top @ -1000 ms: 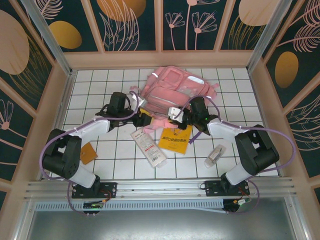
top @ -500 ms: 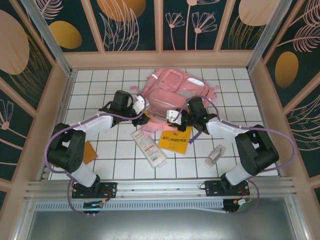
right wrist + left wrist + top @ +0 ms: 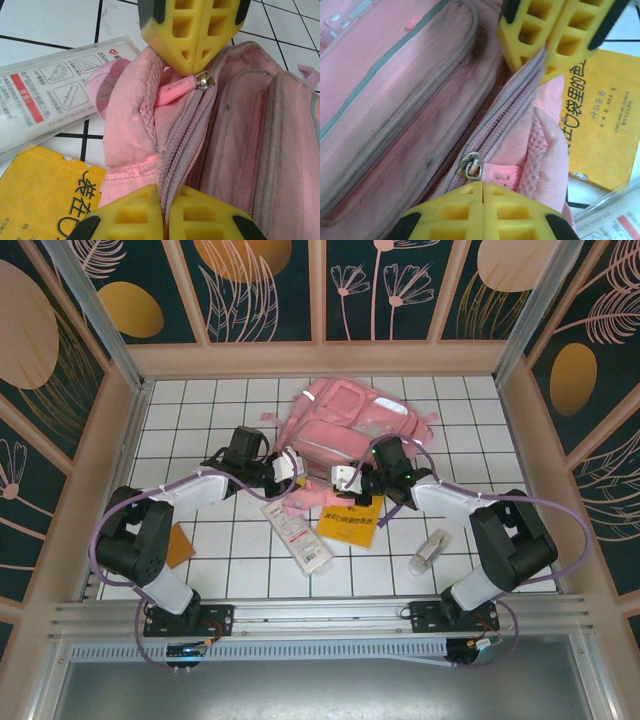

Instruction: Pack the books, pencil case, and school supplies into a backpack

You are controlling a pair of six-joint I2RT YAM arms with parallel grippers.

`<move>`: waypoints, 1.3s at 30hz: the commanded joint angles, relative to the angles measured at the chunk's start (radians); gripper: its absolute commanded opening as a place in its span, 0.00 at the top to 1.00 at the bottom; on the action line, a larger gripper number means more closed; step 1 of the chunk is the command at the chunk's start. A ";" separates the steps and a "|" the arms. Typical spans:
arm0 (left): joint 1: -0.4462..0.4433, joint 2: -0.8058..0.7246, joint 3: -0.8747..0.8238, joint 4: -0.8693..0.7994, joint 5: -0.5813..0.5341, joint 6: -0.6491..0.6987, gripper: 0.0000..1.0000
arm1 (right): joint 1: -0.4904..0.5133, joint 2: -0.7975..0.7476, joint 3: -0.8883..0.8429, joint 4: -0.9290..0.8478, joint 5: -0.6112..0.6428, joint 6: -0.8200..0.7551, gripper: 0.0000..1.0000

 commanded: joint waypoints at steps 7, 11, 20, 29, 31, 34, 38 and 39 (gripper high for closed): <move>-0.004 -0.012 0.020 0.099 0.047 -0.186 0.77 | 0.007 -0.061 -0.005 0.066 0.000 -0.049 1.00; -0.004 0.023 0.022 0.130 0.086 -0.381 0.72 | 0.008 -0.075 -0.016 0.097 0.000 -0.038 1.00; -0.004 0.042 -0.002 0.116 0.085 -0.782 0.65 | 0.009 -0.103 -0.071 0.233 0.063 0.002 1.00; -0.004 0.036 0.011 0.063 0.152 -0.992 0.56 | 0.021 -0.069 -0.029 0.188 0.069 0.029 1.00; -0.004 0.033 0.018 0.021 0.087 -0.977 0.58 | 0.023 -0.061 -0.017 0.178 0.070 0.042 1.00; -0.004 0.057 0.049 -0.063 0.069 -0.929 0.64 | 0.026 -0.050 0.002 0.172 0.075 0.064 1.00; -0.006 0.073 0.094 -0.161 0.024 -0.907 0.65 | 0.028 -0.036 0.029 0.160 0.104 0.088 1.00; -0.006 0.066 0.099 -0.181 -0.017 -0.905 0.64 | 0.028 -0.034 0.032 0.159 0.118 0.091 1.00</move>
